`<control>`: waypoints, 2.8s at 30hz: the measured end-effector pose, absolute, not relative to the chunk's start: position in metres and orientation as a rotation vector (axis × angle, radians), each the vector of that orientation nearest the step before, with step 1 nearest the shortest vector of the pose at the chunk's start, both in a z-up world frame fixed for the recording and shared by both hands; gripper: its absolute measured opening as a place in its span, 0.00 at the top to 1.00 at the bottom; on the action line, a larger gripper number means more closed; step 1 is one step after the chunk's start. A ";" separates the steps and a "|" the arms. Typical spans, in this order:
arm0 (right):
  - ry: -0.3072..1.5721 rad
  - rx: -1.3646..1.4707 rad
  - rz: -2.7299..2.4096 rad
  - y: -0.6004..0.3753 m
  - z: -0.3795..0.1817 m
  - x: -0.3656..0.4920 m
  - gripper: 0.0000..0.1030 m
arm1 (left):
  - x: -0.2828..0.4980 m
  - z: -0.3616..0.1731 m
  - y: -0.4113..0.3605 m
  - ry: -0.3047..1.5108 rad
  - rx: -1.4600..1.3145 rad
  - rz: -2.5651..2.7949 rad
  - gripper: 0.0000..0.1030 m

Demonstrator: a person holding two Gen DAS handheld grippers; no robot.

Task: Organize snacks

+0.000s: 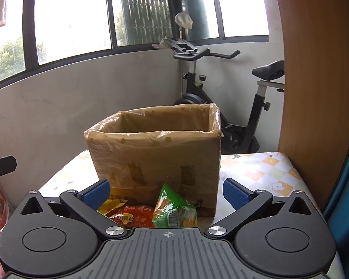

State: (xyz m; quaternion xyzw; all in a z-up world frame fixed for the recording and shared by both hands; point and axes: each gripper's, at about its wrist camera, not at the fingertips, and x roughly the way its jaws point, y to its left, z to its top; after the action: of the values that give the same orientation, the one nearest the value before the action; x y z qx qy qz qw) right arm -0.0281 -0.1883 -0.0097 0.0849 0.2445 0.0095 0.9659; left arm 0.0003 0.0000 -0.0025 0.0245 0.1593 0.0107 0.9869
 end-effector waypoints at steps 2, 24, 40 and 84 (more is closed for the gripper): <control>0.495 0.172 0.020 -0.189 -0.010 -0.028 0.00 | 0.001 -0.002 0.000 0.320 0.050 0.021 0.00; 0.495 0.170 0.019 -0.189 -0.009 -0.028 0.00 | 0.001 -0.003 -0.001 0.319 0.050 0.020 0.00; 0.497 0.168 0.013 -0.190 -0.013 -0.025 0.00 | 0.000 -0.003 0.000 0.324 0.047 0.015 0.00; 0.549 0.190 0.017 -0.189 -0.107 0.023 0.00 | 0.069 -0.080 0.031 0.490 0.072 0.100 0.06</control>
State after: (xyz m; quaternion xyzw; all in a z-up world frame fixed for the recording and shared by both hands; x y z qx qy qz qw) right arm 0.0229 -0.1888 -0.1068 0.0939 0.2707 0.0082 0.9580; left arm 0.0695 0.0314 -0.0800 0.0355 0.2423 0.0495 0.9683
